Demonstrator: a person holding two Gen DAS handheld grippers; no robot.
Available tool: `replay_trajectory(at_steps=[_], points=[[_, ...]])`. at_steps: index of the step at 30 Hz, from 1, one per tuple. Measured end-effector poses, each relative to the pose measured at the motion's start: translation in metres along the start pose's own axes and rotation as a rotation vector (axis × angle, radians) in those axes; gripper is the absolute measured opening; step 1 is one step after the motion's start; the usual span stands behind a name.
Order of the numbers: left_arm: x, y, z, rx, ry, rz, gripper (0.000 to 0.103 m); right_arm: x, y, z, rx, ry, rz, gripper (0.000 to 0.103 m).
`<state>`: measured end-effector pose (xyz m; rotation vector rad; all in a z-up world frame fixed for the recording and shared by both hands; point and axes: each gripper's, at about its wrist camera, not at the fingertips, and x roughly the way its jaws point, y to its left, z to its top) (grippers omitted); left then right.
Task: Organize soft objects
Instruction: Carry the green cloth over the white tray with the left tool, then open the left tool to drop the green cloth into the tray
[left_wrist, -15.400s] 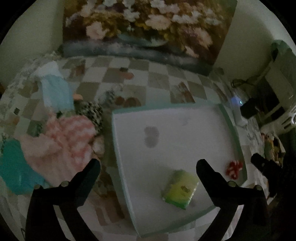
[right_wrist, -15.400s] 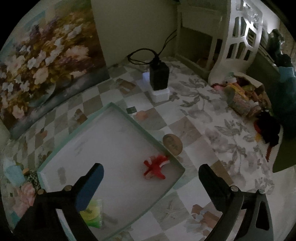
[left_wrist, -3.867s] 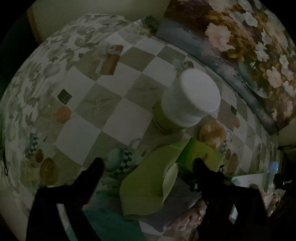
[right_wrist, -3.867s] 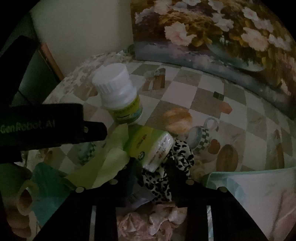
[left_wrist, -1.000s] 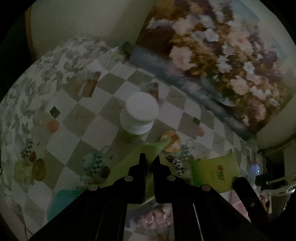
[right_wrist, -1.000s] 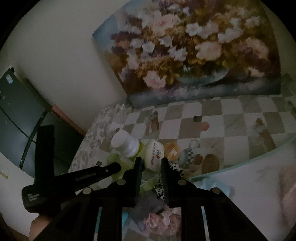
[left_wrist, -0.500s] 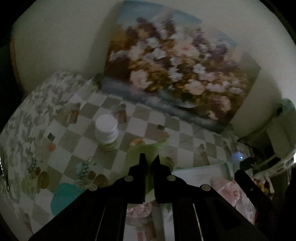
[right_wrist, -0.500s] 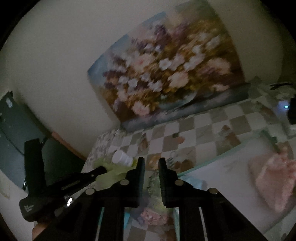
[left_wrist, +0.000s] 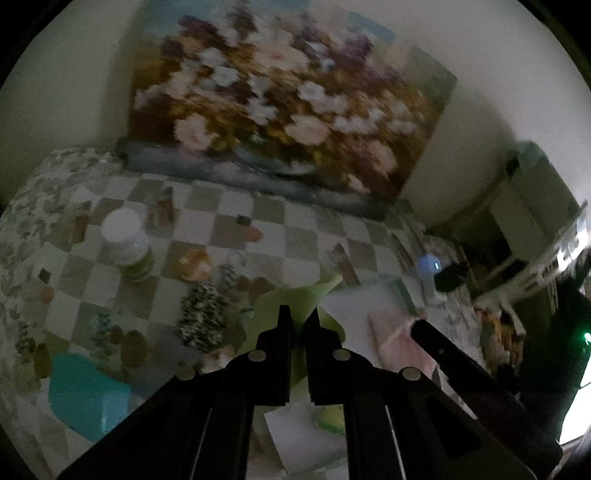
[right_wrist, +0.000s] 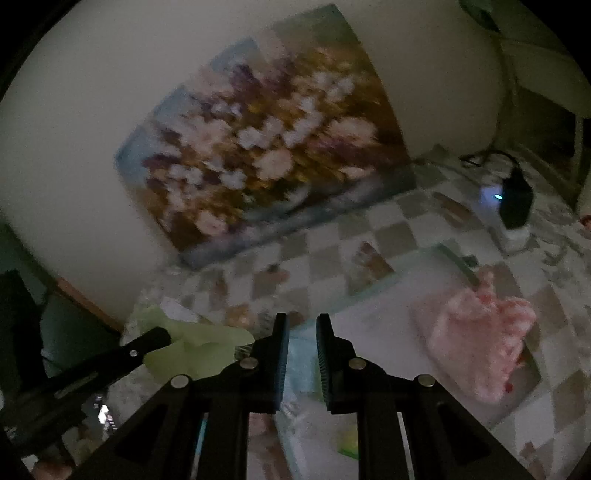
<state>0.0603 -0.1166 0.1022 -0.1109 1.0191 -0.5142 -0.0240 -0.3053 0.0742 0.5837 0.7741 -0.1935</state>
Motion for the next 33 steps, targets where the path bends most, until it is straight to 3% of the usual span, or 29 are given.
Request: replay_trajectory(at_steps=[6,15,22,26,28,30,33], points=[[0.012,-0.036,-0.011,0.077,0.063,-0.107,0.006,0.005,-0.023,-0.002,0.042,0.027,-0.120,0.016],[0.038,-0.092,-0.034,0.214,0.118,-0.192,0.006,-0.017,-0.063,0.006,0.120,-0.011,-0.280,0.017],[0.066,-0.102,-0.044,0.199,0.171,-0.314,0.006,-0.020,-0.088,0.004,0.186,0.009,-0.315,0.017],[0.082,-0.101,-0.049,0.210,0.196,-0.250,0.008,-0.019,-0.087,0.003,0.176,0.016,-0.322,0.017],[0.088,-0.098,-0.052,0.219,0.209,-0.192,0.016,-0.016,-0.085,0.003,0.165,0.026,-0.325,0.017],[0.093,-0.093,-0.053,0.216,0.228,-0.143,0.043,-0.014,-0.083,0.002,0.156,0.037,-0.328,0.017],[0.101,-0.083,-0.055,0.202,0.262,-0.074,0.050,-0.010,-0.082,0.002,0.145,0.053,-0.331,0.017]])
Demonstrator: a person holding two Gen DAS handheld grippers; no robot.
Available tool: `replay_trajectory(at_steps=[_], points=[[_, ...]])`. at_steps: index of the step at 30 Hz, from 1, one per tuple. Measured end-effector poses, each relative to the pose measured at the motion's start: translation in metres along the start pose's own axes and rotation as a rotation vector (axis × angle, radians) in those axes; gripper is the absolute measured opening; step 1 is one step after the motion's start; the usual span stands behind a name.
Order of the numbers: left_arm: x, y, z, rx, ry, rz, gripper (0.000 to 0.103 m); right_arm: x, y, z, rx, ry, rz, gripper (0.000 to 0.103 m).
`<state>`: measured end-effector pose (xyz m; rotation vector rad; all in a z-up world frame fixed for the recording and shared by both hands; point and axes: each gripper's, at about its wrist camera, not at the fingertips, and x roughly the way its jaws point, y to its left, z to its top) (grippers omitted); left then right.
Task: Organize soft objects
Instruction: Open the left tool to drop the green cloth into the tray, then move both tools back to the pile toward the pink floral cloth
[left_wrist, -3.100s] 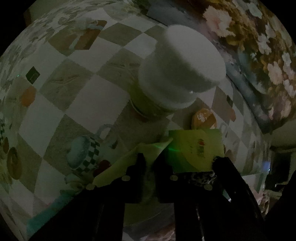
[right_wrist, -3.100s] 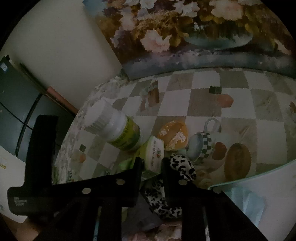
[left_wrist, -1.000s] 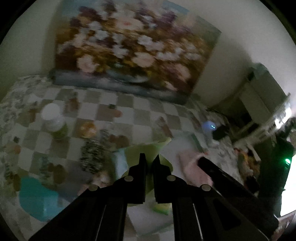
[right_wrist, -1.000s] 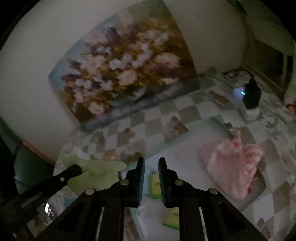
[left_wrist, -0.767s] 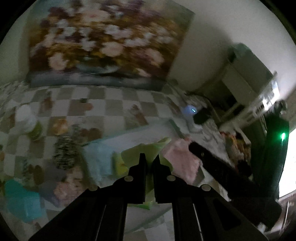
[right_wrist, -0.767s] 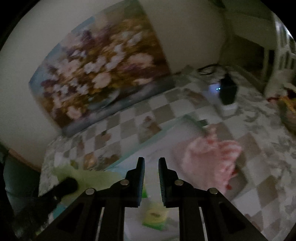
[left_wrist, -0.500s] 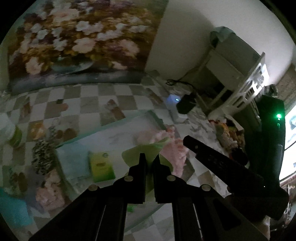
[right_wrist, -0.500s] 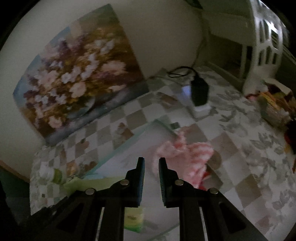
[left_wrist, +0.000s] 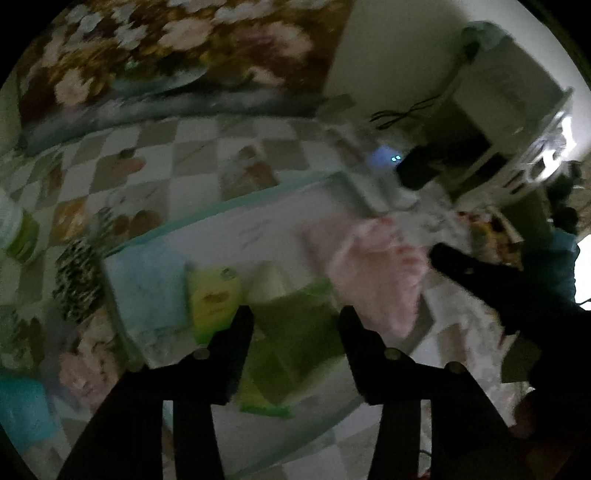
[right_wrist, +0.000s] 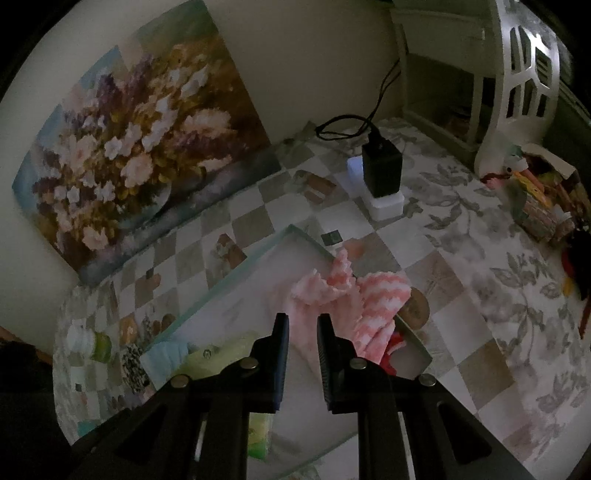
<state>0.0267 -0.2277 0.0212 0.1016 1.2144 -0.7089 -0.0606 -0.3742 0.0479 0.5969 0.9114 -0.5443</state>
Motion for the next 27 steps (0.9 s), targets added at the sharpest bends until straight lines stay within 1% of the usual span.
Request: replay_trajectory(at_steps=[2,4,5,8,11,12,14,15,16,17,18,21,23,26,27], points=[[0.005,0.008,-0.001,-0.019,0.026,0.042,0.050,0.003,0.003,-0.001,-0.012,0.012,-0.005,0.017],[0.009,0.018,-0.001,-0.045,0.046,0.075,0.053,0.007,0.007,-0.003,-0.029,0.028,-0.009,0.017],[0.010,0.024,-0.001,-0.065,0.059,0.090,0.055,0.009,0.009,-0.004,-0.035,0.034,-0.009,0.017],[0.010,0.041,-0.001,-0.118,0.082,0.109,0.061,0.015,0.014,-0.007,-0.054,0.061,-0.011,0.017],[0.006,0.055,0.000,-0.162,0.078,0.130,0.070,0.022,0.019,-0.010,-0.070,0.086,-0.021,0.017],[0.004,0.059,0.000,-0.170,0.072,0.138,0.072,0.024,0.021,-0.012,-0.078,0.094,-0.023,0.017],[-0.001,0.068,0.000,-0.186,0.054,0.163,0.074,0.029,0.025,-0.014,-0.093,0.109,-0.026,0.020],[-0.004,0.072,0.000,-0.190,0.047,0.179,0.077,0.031,0.028,-0.015,-0.101,0.116,-0.027,0.021],[-0.006,0.076,0.000,-0.192,0.040,0.199,0.079,0.033,0.031,-0.017,-0.114,0.123,-0.028,0.025],[-0.009,0.081,0.001,-0.192,0.028,0.234,0.083,0.035,0.034,-0.019,-0.125,0.128,-0.030,0.028],[-0.011,0.085,0.001,-0.194,0.019,0.260,0.085,0.037,0.038,-0.021,-0.142,0.135,-0.033,0.030],[-0.019,0.102,0.003,-0.210,-0.003,0.328,0.086,0.044,0.048,-0.024,-0.175,0.152,-0.041,0.043],[-0.025,0.118,0.002,-0.240,-0.010,0.349,0.086,0.048,0.056,-0.027,-0.200,0.165,-0.046,0.060],[-0.032,0.142,0.002,-0.294,-0.017,0.364,0.096,0.053,0.065,-0.032,-0.230,0.177,-0.043,0.071],[-0.035,0.150,0.001,-0.312,-0.020,0.369,0.096,0.054,0.068,-0.033,-0.235,0.178,-0.041,0.074]])
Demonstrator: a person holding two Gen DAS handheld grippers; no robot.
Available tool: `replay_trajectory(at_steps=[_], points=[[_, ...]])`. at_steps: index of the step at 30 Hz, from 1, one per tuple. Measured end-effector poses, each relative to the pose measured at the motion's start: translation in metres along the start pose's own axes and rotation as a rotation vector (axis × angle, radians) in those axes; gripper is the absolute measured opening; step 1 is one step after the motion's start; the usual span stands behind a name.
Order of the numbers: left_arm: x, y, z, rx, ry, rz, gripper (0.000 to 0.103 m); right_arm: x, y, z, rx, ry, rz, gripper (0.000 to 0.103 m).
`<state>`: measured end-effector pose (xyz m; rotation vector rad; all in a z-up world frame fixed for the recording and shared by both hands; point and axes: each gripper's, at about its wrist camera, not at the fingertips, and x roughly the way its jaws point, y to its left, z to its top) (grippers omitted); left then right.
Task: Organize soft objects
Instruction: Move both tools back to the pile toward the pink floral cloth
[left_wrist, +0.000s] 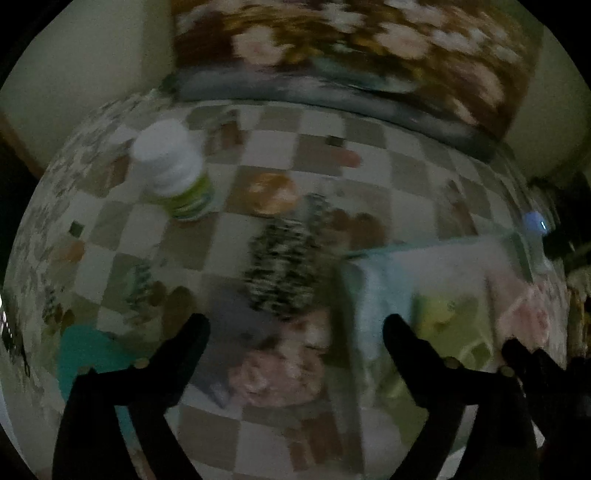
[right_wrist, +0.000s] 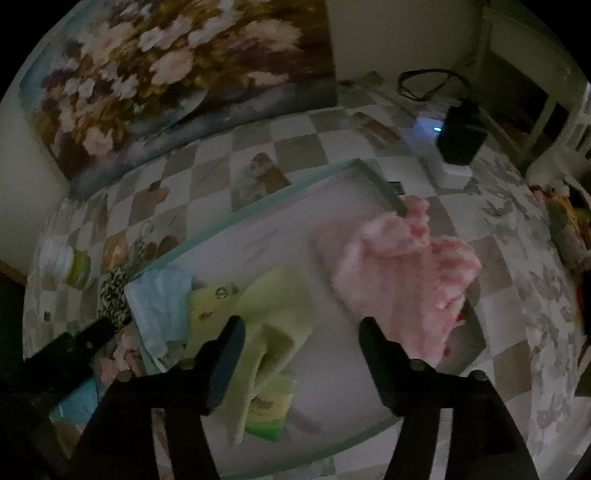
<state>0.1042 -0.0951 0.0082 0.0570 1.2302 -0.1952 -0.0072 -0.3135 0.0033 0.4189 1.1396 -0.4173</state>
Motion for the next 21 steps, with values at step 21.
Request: replay_trajectory(at_steps=[21], points=[[0.002,0.081,0.014,-0.116,0.049,0.018,0.102,0.005,0.089,-0.008,-0.187,-0.021,0.212,0.103]])
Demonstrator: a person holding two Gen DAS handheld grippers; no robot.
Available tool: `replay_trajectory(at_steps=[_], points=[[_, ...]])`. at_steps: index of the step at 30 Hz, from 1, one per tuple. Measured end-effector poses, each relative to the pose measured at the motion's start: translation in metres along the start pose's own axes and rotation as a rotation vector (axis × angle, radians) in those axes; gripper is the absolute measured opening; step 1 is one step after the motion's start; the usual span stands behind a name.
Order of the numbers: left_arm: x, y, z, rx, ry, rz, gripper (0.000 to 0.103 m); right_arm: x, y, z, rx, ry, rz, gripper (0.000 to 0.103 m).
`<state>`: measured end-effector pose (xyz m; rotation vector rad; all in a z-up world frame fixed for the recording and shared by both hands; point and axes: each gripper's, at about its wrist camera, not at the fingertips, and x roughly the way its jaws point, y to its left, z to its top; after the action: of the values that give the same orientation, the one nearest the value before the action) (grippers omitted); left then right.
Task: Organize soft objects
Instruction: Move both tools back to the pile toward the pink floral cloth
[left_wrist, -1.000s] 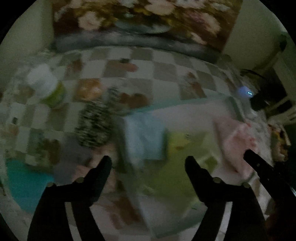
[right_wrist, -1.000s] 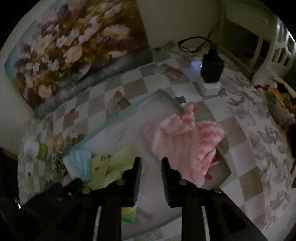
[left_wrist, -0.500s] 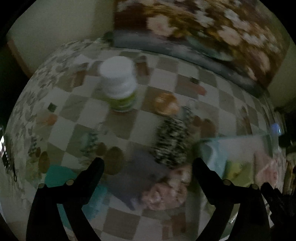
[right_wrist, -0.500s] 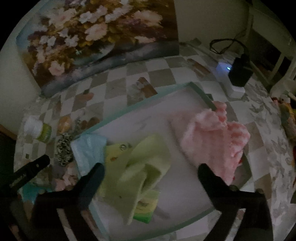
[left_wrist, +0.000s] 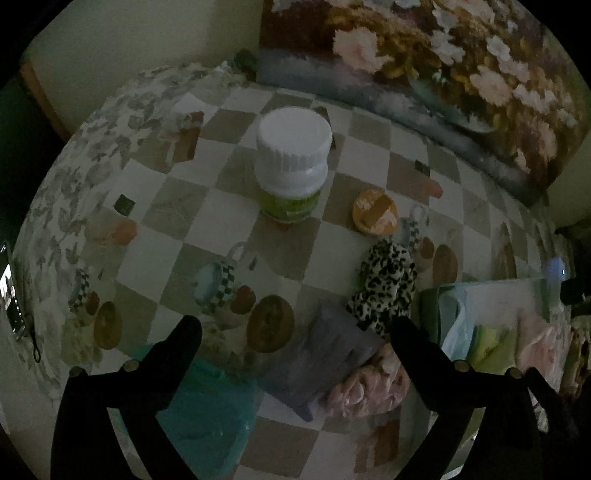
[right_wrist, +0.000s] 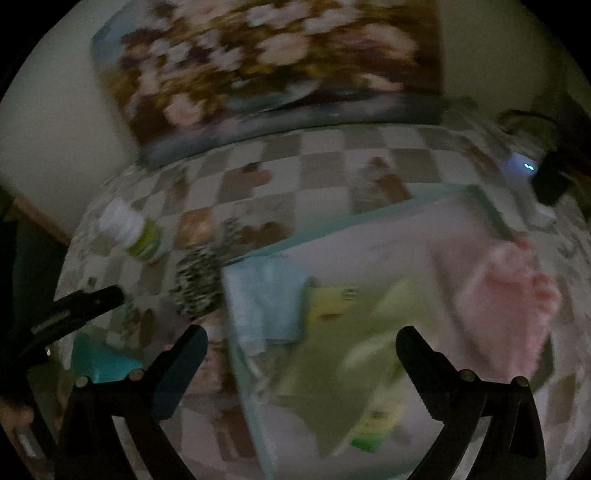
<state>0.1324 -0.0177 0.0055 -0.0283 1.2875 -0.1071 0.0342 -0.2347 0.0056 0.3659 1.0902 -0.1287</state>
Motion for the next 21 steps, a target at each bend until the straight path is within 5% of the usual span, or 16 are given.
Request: replay_trajectory(at_steps=[12,21], points=[[0.021,-0.009,0.000,0.071,0.076,0.019,0.102,0.034,0.056,-0.017,-0.173,0.064,0.107,0.102],[0.030,-0.004,0.001,0.049,0.089,0.004,0.102,0.039,0.079,-0.024,-0.271,0.038,0.122,0.089]])
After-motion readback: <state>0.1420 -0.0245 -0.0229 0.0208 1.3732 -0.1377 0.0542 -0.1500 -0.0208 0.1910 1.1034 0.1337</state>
